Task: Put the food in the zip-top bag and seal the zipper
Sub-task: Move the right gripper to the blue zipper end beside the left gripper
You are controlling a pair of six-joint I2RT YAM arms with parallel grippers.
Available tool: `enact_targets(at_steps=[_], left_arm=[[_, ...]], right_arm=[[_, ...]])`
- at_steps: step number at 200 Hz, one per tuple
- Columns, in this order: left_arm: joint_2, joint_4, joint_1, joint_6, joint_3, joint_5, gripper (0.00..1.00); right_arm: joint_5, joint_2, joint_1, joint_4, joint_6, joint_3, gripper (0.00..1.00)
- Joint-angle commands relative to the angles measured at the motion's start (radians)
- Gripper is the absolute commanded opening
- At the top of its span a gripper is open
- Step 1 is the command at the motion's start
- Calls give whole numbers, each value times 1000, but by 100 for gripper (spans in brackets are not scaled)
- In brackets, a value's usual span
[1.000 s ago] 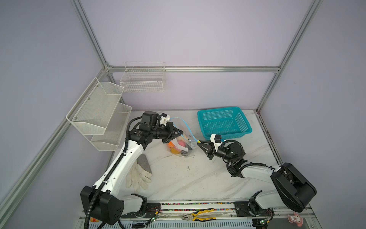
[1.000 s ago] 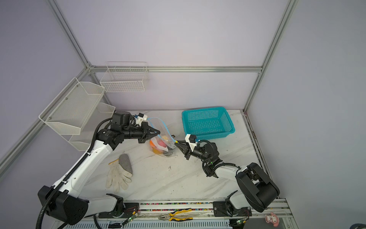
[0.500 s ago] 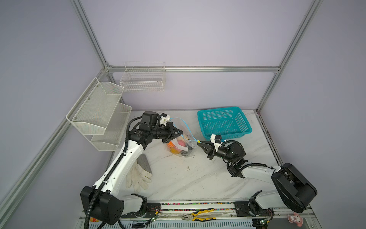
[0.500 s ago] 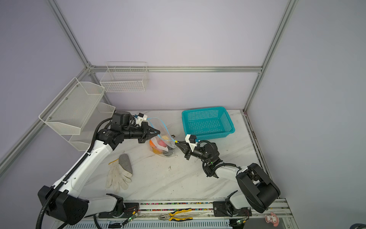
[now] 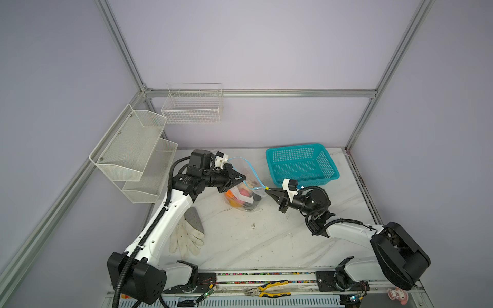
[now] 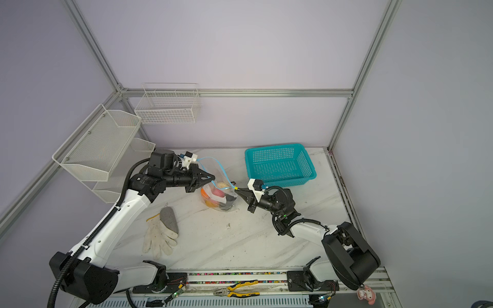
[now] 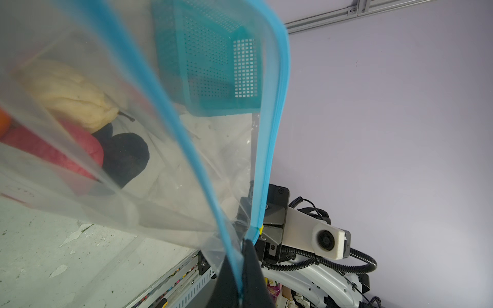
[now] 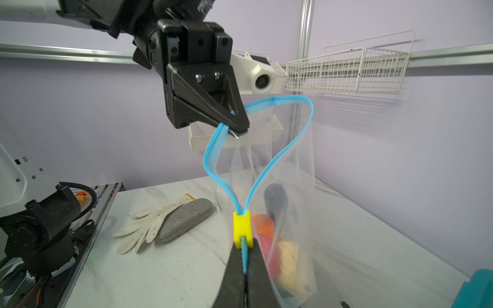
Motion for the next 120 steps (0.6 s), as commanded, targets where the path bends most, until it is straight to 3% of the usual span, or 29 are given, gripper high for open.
enact_targets(at_steps=[1, 24, 54, 90, 120], left_arm=[[-43, 11, 4, 44, -8, -7, 26], [-43, -88, 7, 147, 77, -63, 44], [-45, -228, 18, 293, 231, -165, 58], [-79, -323, 40, 418, 331, -294, 65], [-93, -332, 48, 485, 388, -312, 68]], right_arm=[[-25, -48, 1, -78, -98, 65, 0], [-60, -48, 1, -193, -178, 160, 0], [-131, -1, 1, -356, -268, 312, 0], [-182, 39, -5, -548, -378, 452, 0], [-244, 70, -9, -719, -461, 577, 0]])
